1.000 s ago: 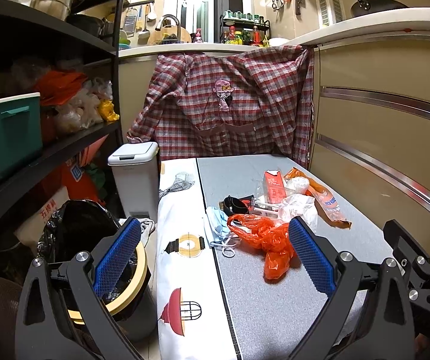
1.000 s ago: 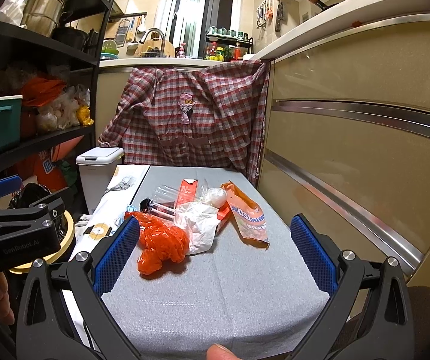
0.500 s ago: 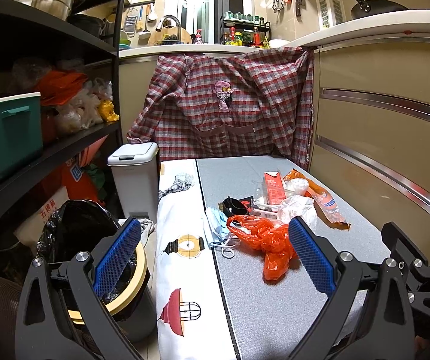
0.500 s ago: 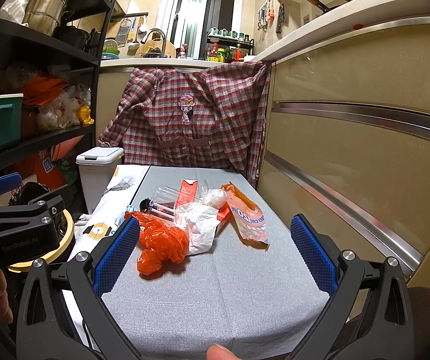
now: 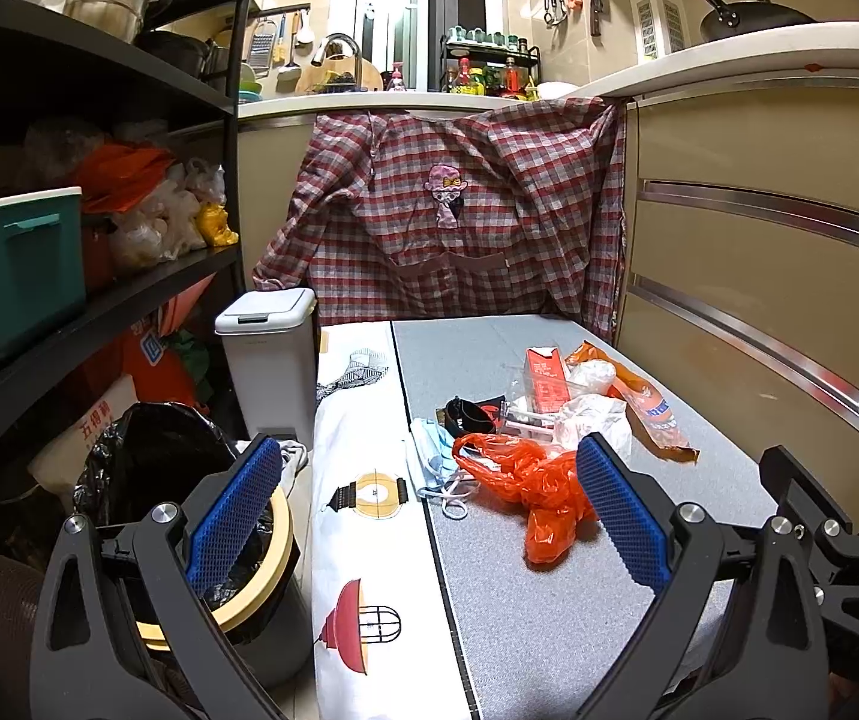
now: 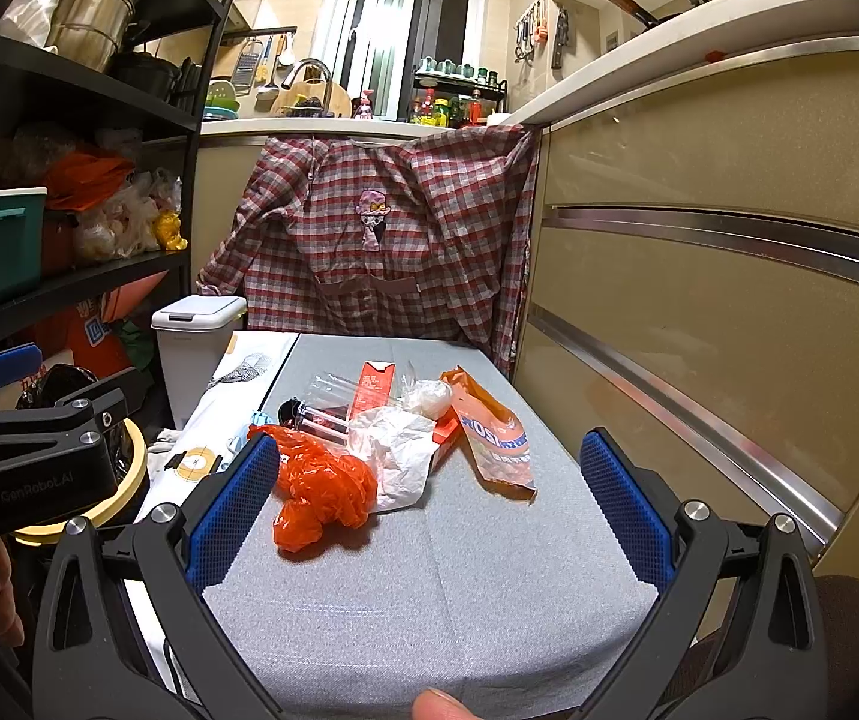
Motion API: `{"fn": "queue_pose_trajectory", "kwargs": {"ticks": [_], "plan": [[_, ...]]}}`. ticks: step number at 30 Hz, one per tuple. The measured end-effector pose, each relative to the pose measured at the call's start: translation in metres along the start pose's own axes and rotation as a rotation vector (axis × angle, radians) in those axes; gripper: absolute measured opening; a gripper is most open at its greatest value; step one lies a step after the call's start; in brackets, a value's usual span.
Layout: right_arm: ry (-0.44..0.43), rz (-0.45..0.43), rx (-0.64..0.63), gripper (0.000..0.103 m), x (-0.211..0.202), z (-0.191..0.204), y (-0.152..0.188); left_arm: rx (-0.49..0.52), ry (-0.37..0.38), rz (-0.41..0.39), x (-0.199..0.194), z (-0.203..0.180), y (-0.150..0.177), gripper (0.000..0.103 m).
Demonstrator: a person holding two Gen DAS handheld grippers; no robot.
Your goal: Collect trash
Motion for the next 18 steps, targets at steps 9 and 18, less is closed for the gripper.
{"fn": "queue_pose_trajectory", "kwargs": {"ticks": [9, 18], "plan": [[0.004, -0.001, -0.003, 0.098, 0.0003, 0.0005, 0.0004, -0.001, 0.002, 0.000, -0.0002, 0.0007, 0.0006, 0.096], [0.005, 0.001, -0.005, 0.098, 0.0018, 0.0005, 0.0011, -0.002, 0.002, -0.001, -0.0003, 0.0012, 0.0009, 0.095]]}}
Point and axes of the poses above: each gripper's, at about its wrist camera, not at the fingertips, and x roughly the way its jaws point, z to its left, y to its underside, the point moved 7 cm from there along x, roughly the way its jaws point, and after that the axes turned 8 degrees about y, right-handed, at the moved point
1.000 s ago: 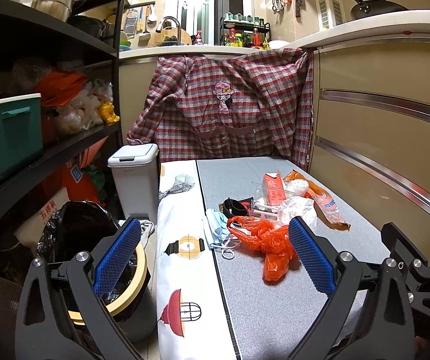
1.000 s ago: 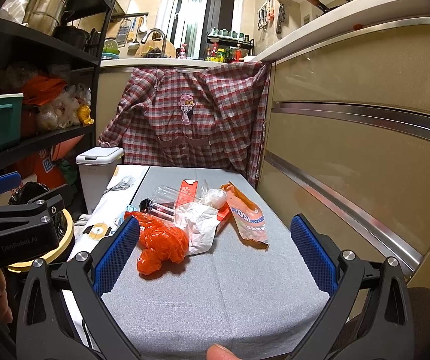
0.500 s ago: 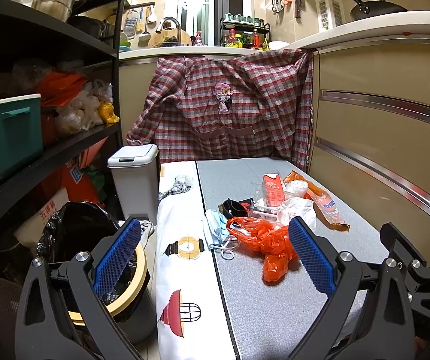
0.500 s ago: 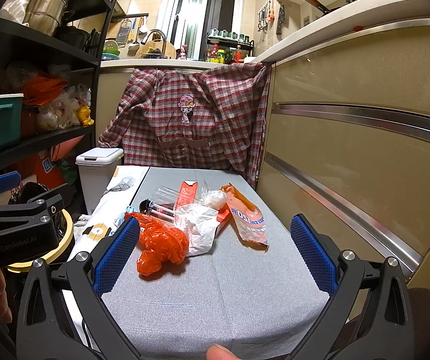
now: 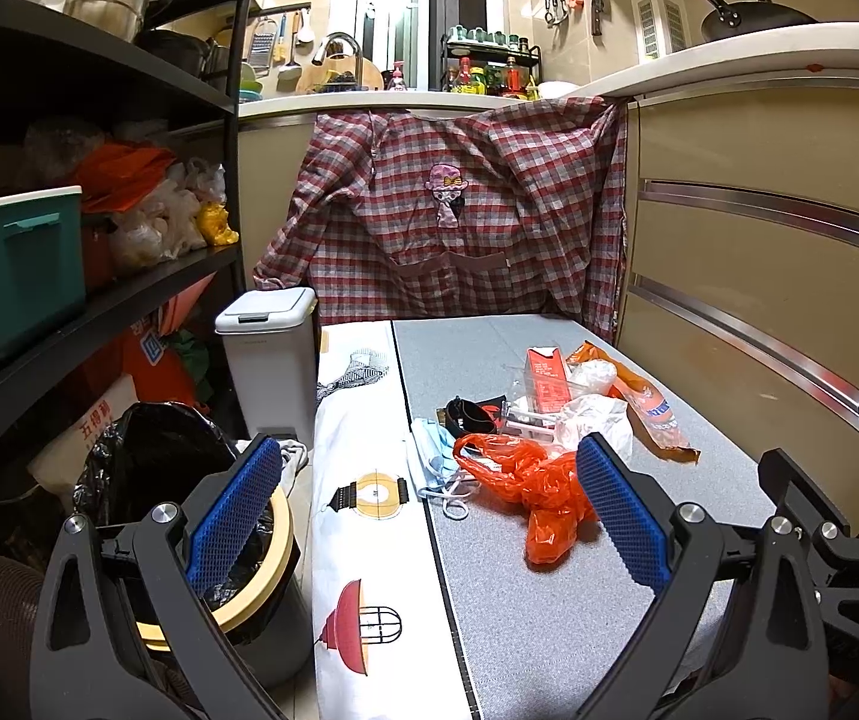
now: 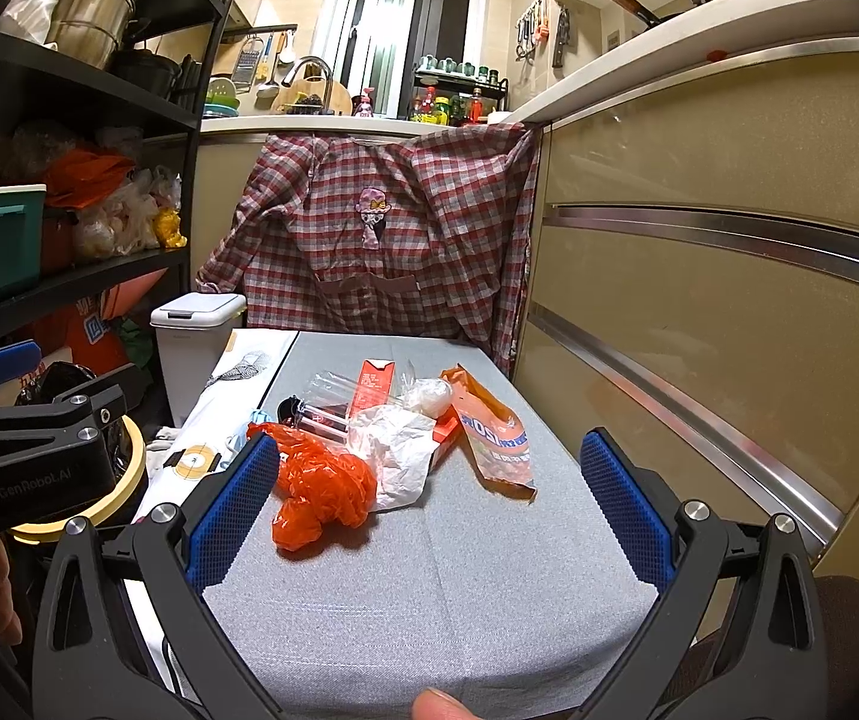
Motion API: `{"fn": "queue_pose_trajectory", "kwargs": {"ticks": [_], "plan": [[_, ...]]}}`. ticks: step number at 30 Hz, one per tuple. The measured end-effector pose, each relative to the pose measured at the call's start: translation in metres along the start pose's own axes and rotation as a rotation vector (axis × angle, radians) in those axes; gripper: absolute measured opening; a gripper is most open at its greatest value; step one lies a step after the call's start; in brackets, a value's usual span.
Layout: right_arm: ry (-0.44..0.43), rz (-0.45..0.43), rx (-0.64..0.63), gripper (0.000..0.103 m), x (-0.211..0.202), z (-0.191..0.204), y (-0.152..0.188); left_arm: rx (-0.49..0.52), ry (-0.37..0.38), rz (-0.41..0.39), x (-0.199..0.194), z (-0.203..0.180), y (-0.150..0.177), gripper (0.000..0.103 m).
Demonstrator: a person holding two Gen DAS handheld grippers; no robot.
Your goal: Collect trash
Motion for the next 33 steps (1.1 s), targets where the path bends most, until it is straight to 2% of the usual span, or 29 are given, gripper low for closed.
{"fn": "queue_pose_trajectory", "kwargs": {"ticks": [18, 33], "plan": [[0.001, 0.001, -0.009, 0.098, 0.003, 0.001, 0.002, -0.004, 0.004, 0.008, 0.001, 0.000, 0.000, 0.096], [0.001, 0.094, 0.016, 0.098, 0.031, 0.004, 0.006, -0.057, -0.001, 0.176, 0.033, 0.012, 0.015, 0.096]]}}
Point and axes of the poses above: each gripper's, at about its wrist camera, not at the fingertips, and x roughly the way its jaws point, z to its left, y to its underside, the point moved 7 cm from there along x, roughly the way its jaws point, and after that the axes turned 8 degrees about y, right-handed, at the moved point
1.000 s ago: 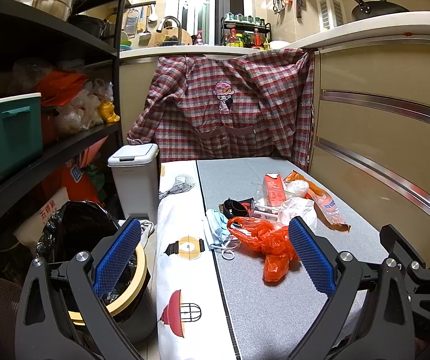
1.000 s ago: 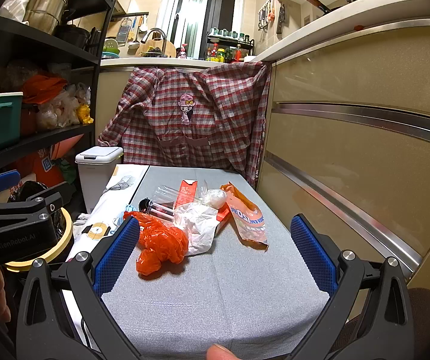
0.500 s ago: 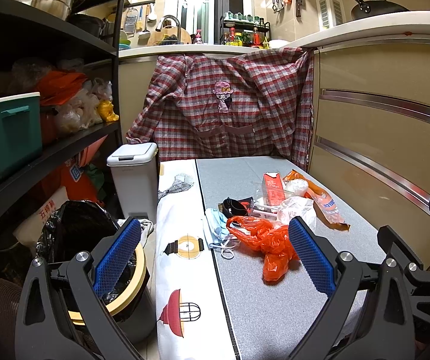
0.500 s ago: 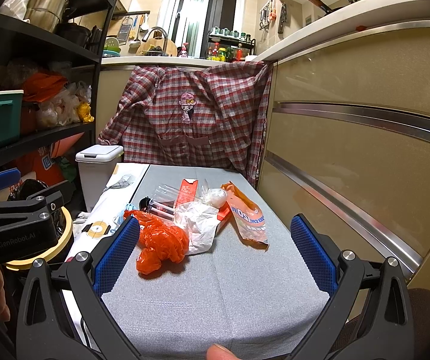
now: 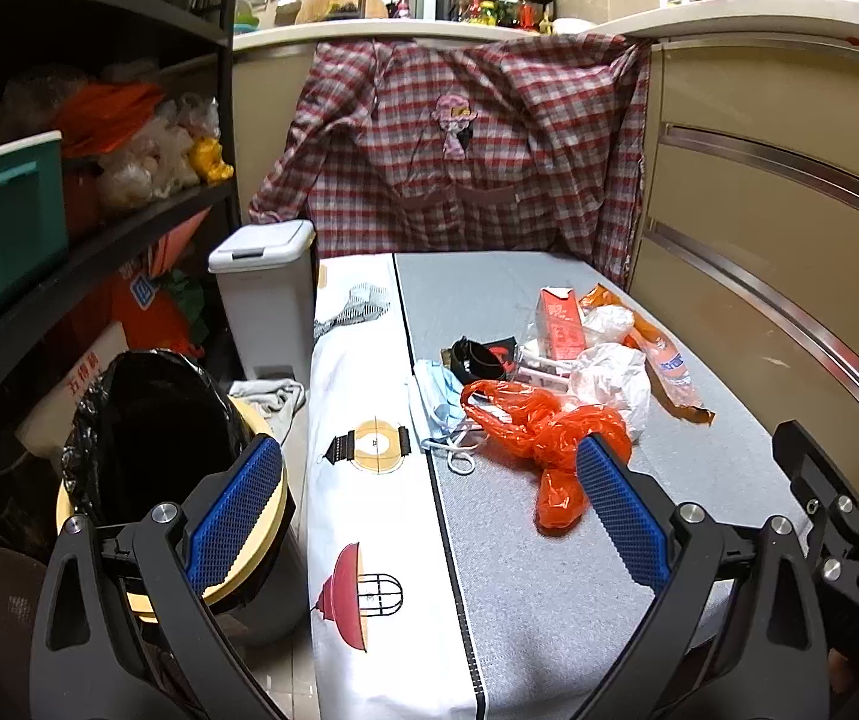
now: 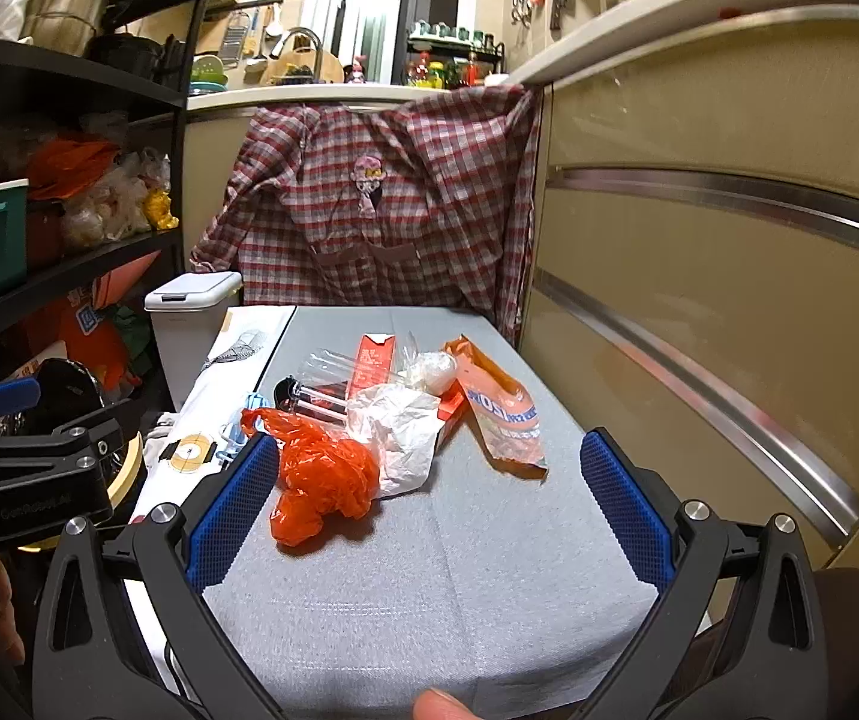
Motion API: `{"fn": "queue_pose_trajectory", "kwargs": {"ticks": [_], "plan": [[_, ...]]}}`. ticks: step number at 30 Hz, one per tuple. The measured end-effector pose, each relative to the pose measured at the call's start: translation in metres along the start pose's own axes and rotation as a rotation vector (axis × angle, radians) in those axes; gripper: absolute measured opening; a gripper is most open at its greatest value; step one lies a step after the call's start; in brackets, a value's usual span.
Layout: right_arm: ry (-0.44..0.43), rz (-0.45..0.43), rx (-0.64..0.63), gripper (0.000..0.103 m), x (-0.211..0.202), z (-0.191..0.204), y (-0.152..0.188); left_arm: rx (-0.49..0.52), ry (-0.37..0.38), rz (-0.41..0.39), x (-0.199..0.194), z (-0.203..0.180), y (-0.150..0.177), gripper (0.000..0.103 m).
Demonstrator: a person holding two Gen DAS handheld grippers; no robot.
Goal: Collect trash
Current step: 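Grasp the white tissue with the right tool while the left tool grasps the orange plastic bag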
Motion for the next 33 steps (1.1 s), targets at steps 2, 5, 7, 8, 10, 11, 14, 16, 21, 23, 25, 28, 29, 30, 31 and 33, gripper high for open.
{"fn": "queue_pose_trajectory", "kwargs": {"ticks": [2, 5, 7, 8, 10, 11, 14, 16, 21, 23, 25, 28, 29, 30, 31, 33], "plan": [[0.004, 0.011, 0.005, 0.098, 0.004, -0.001, -0.001, -0.004, -0.001, 0.019, 0.007, 0.003, 0.000, 0.096], [0.004, 0.017, 0.002, 0.098, 0.012, -0.002, -0.010, -0.005, -0.008, 0.044, 0.017, 0.006, -0.003, 0.096], [0.010, 0.001, -0.002, 0.098, 0.018, -0.004, -0.024, 0.000, -0.016, 0.051, 0.023, 0.010, -0.010, 0.096], [0.017, -0.014, -0.001, 0.098, 0.021, -0.006, -0.032, 0.007, -0.022, 0.054, 0.027, 0.011, -0.015, 0.096], [0.020, -0.029, -0.015, 0.098, 0.033, -0.009, -0.048, 0.014, -0.028, 0.058, 0.035, 0.013, -0.024, 0.096], [0.022, -0.021, -0.038, 0.098, 0.043, -0.009, -0.056, 0.016, -0.024, 0.061, 0.039, 0.012, -0.031, 0.096], [0.049, 0.019, -0.098, 0.098, 0.080, -0.013, -0.072, 0.019, 0.003, 0.077, 0.053, 0.010, -0.046, 0.095], [0.058, 0.054, -0.115, 0.098, 0.106, -0.016, -0.074, 0.023, 0.037, 0.098, 0.065, 0.004, -0.051, 0.095], [-0.004, 0.186, -0.027, 0.098, 0.162, -0.025, -0.054, 0.015, 0.104, 0.171, 0.099, -0.006, -0.041, 0.095], [-0.064, 0.239, 0.025, 0.098, 0.172, -0.020, -0.040, 0.006, 0.110, 0.184, 0.108, -0.005, -0.031, 0.095], [-0.130, 0.314, 0.047, 0.098, 0.184, -0.009, -0.024, -0.007, 0.094, 0.203, 0.119, 0.000, -0.022, 0.095], [-0.162, 0.363, 0.023, 0.098, 0.196, 0.009, -0.003, -0.017, 0.037, 0.221, 0.130, 0.018, -0.013, 0.095], [-0.169, 0.382, 0.012, 0.098, 0.199, 0.014, 0.003, -0.024, 0.024, 0.224, 0.131, 0.024, -0.012, 0.095], [-0.179, 0.409, 0.005, 0.098, 0.203, 0.021, 0.011, -0.035, 0.011, 0.224, 0.133, 0.031, -0.011, 0.095], [-0.188, 0.430, 0.007, 0.098, 0.205, 0.026, 0.016, -0.051, -0.005, 0.224, 0.134, 0.040, -0.011, 0.095], [-0.203, 0.457, 0.003, 0.093, 0.209, 0.033, 0.023, -0.074, -0.025, 0.220, 0.135, 0.053, -0.011, 0.095]]}}
Point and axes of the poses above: each gripper's, at about its wrist camera, not at the fingertips, and x roughly the way its jaws point, z to its left, y to its underside, the point moved 7 cm from there along x, roughly the way its jaws point, and after that the axes turned 8 degrees about y, right-handed, at the moved point
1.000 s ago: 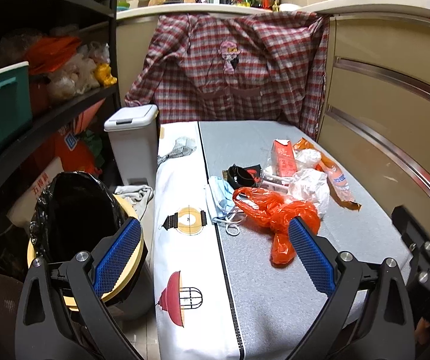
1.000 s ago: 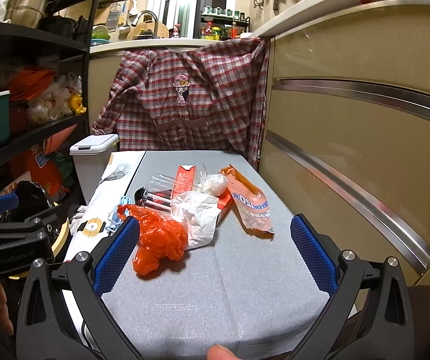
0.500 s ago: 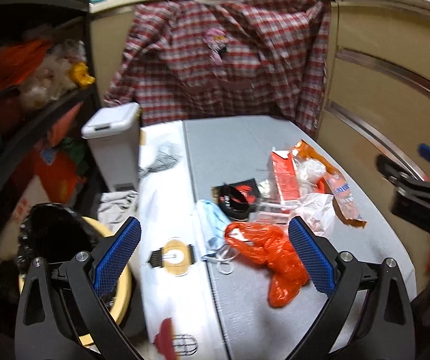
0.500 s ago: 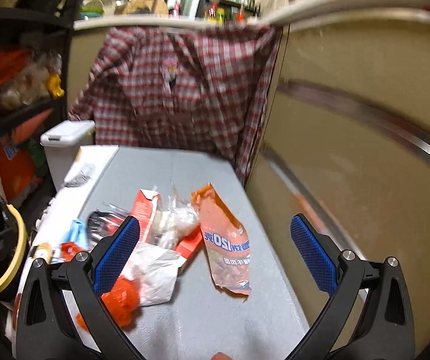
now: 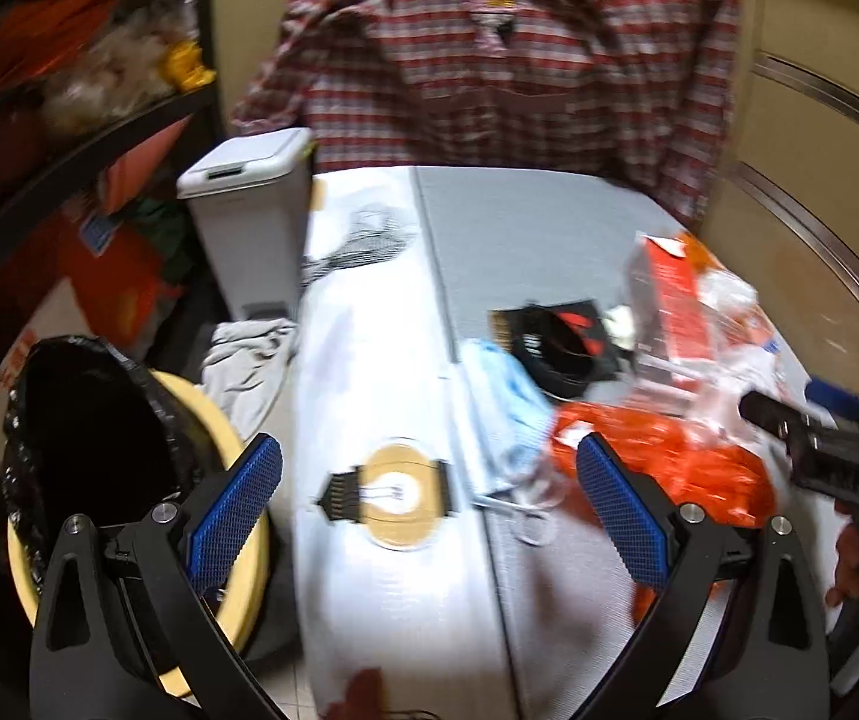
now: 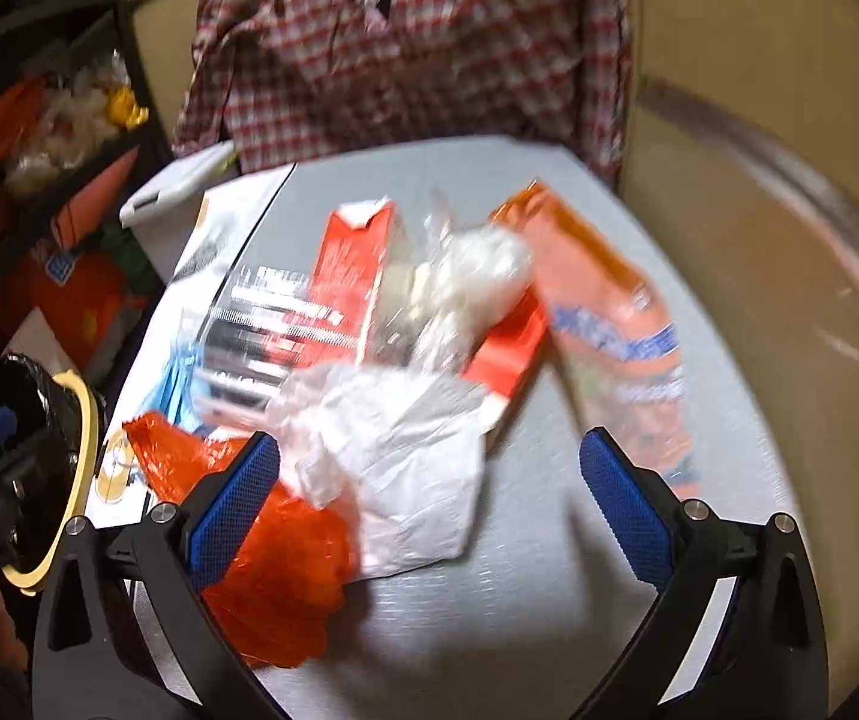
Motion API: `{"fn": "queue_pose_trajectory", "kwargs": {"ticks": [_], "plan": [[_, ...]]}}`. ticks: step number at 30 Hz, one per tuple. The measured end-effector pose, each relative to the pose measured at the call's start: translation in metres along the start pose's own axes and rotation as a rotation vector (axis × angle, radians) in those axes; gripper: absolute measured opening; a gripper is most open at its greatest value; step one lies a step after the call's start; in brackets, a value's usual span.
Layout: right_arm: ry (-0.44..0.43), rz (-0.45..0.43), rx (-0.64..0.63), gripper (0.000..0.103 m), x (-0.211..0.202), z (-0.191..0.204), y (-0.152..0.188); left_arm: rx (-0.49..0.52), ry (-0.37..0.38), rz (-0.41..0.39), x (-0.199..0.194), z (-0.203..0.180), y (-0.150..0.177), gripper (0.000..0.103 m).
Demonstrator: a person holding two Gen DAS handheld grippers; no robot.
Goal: Collect trash
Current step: 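Grasp the white tissue with the right tool while the left tool grasps the orange plastic bag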
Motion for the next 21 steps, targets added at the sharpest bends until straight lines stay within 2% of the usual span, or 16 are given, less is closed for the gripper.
{"fn": "queue_pose_trajectory", "kwargs": {"ticks": [1, 2, 3, 4, 6, 8, 14, 21], "plan": [[-0.004, 0.005, -0.011, 0.073, 0.003, 0.006, 0.000, -0.018, -0.004, 0.002, 0.001, 0.005, 0.000, 0.095], [-0.005, 0.013, -0.027, 0.060, 0.005, 0.011, 0.002, -0.033, -0.001, 0.006, 0.002, 0.009, 0.000, 0.095], [-0.014, 0.032, -0.038, 0.031, 0.007, 0.013, 0.003, -0.048, 0.008, 0.011, 0.003, 0.011, 0.000, 0.095], [-0.026, 0.067, -0.041, 0.010, 0.010, 0.016, 0.007, -0.061, 0.023, 0.018, 0.004, 0.011, 0.001, 0.095], [-0.027, 0.104, -0.012, 0.005, 0.009, 0.012, 0.014, -0.063, 0.045, 0.026, 0.005, 0.007, 0.003, 0.095], [-0.019, 0.090, 0.005, 0.004, 0.001, 0.006, 0.013, -0.050, 0.062, 0.025, 0.005, 0.001, 0.004, 0.095], [0.032, -0.047, 0.053, 0.004, -0.047, -0.025, -0.004, -0.008, 0.175, 0.033, 0.004, -0.040, 0.013, 0.095], [0.027, -0.115, 0.114, 0.004, -0.068, -0.053, -0.020, 0.099, 0.281, 0.030, 0.002, -0.098, 0.024, 0.095]]}}
Point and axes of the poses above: each gripper's, at about its wrist camera, not at the fingertips, and x roughly the way its jaws point, z to its left, y to its underside, the point moved 7 cm from there along x, roughly the way its jaws point, and after that the axes turned 8 degrees about y, right-handed, at the moved point
